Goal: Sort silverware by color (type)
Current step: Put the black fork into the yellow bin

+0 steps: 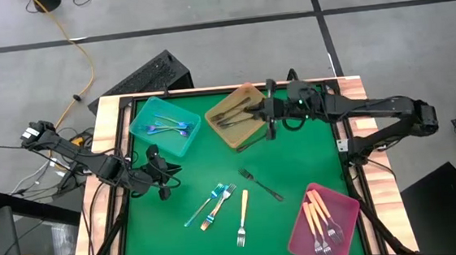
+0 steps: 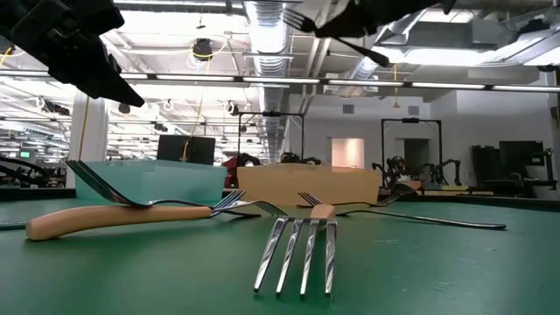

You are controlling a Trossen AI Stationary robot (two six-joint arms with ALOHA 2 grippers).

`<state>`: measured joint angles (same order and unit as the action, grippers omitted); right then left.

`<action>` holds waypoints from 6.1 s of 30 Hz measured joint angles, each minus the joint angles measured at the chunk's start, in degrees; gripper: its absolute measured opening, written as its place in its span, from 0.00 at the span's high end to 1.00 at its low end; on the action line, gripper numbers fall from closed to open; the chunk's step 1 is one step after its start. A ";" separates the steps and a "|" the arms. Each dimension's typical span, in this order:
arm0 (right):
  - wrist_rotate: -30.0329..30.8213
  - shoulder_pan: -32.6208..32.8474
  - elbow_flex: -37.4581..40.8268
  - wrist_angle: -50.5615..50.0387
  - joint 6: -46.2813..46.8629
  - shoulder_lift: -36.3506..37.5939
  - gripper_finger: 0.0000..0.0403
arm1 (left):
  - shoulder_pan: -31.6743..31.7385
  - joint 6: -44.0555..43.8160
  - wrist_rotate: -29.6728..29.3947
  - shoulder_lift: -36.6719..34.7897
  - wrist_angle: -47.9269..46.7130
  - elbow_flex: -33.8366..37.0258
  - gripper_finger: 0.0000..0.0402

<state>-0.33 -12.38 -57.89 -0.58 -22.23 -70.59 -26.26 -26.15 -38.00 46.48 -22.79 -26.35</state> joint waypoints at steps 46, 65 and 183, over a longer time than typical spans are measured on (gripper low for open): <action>-34.15 -21.52 -13.78 -9.72 -7.06 -32.13 0.94 | 0.04 0.16 -1.81 0.02 -0.79 0.00 0.94; -37.09 -23.46 -2.43 12.83 1.56 -32.17 0.94 | 0.04 0.20 -2.59 0.02 -0.83 0.00 0.94; -14.90 -19.66 -4.97 1.28 0.75 -41.24 0.94 | 0.06 1.53 -6.62 0.02 -0.66 0.04 0.94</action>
<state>-15.23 -32.04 -62.87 0.70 -21.48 -111.83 -26.20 -24.62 -44.62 46.50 -23.44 -26.30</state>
